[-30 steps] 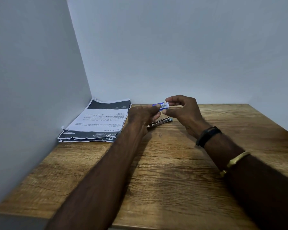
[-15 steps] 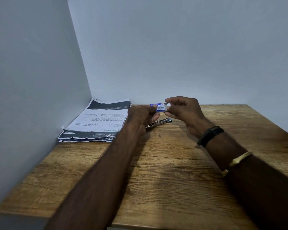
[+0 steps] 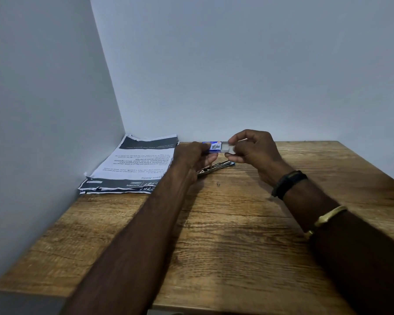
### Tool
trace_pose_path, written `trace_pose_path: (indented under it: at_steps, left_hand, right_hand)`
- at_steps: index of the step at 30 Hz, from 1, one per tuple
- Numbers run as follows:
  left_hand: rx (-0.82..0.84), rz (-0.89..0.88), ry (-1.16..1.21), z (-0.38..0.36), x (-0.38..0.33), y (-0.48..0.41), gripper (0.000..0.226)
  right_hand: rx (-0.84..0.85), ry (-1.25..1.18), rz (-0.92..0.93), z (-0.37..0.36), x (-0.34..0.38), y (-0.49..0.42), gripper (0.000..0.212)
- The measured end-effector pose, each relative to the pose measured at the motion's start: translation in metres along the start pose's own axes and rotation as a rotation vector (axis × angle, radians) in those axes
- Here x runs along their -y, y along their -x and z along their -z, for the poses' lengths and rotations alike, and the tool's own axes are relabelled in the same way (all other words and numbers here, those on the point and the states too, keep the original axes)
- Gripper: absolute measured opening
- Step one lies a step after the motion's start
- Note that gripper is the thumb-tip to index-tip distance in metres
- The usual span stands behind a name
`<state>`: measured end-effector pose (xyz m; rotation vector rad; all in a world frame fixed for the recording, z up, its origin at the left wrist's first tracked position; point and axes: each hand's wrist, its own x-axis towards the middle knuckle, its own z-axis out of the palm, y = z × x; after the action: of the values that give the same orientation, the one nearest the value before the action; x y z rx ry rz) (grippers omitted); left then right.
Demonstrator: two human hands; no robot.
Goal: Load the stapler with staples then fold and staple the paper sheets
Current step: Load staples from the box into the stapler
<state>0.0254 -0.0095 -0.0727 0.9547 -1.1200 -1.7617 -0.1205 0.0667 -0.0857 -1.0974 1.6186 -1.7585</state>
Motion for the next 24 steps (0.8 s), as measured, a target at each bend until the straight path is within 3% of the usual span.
trace_pose_path:
  at_steps: [6, 17, 24]
  left_hand:
    - [0.009, -0.002, -0.029, -0.0013, 0.0004, 0.0009, 0.008]
    - [0.002, -0.004, -0.021, 0.0006, -0.0018, 0.0038, 0.011]
    - [-0.038, -0.022, -0.084, 0.0009, -0.0013, 0.0033, 0.010]
  right_hand:
    - [0.010, -0.012, 0.024, -0.0034, 0.0006, 0.0033, 0.005]
    - [-0.008, 0.048, 0.026, -0.0032, -0.0002, 0.0023, 0.024]
    - [0.048, 0.241, 0.048, -0.0034, 0.0016, 0.0034, 0.025]
